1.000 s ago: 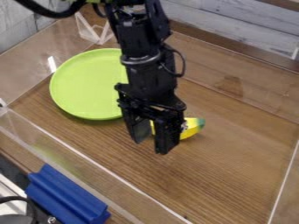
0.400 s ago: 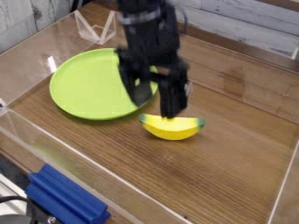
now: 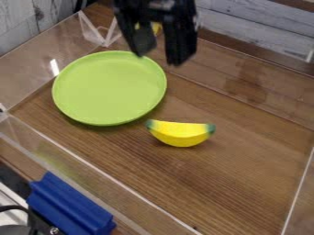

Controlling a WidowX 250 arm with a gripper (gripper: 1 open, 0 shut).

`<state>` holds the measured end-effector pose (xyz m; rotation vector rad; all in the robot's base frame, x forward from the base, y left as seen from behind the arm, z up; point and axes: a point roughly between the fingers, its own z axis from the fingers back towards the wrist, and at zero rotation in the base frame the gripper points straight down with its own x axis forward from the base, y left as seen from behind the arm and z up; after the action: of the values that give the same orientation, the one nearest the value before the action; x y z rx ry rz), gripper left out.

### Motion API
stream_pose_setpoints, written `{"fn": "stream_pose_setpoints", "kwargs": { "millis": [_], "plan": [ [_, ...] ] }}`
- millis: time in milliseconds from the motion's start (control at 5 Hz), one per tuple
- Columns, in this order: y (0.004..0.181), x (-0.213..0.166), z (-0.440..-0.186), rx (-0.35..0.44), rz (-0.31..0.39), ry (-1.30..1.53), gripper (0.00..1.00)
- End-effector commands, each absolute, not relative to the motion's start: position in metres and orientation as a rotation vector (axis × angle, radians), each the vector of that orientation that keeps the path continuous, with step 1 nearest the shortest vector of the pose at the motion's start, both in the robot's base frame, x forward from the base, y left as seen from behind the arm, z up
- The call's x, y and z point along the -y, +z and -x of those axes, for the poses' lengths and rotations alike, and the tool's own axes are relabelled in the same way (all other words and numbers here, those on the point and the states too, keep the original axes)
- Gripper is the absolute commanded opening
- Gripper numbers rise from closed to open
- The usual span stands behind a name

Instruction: Remove the banana from inside the green plate and put it on the table

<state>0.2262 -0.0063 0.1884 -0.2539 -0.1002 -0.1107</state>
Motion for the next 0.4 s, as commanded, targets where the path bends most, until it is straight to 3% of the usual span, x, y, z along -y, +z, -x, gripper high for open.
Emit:
{"fn": "stream_pose_setpoints", "kwargs": {
  "millis": [0, 200],
  "plan": [
    [0.184, 0.008, -0.232, 0.163, 0.212, -0.14, 1.0],
    [0.169, 0.011, -0.235, 0.165, 0.19, -0.156, 1.0]
  ]
}}
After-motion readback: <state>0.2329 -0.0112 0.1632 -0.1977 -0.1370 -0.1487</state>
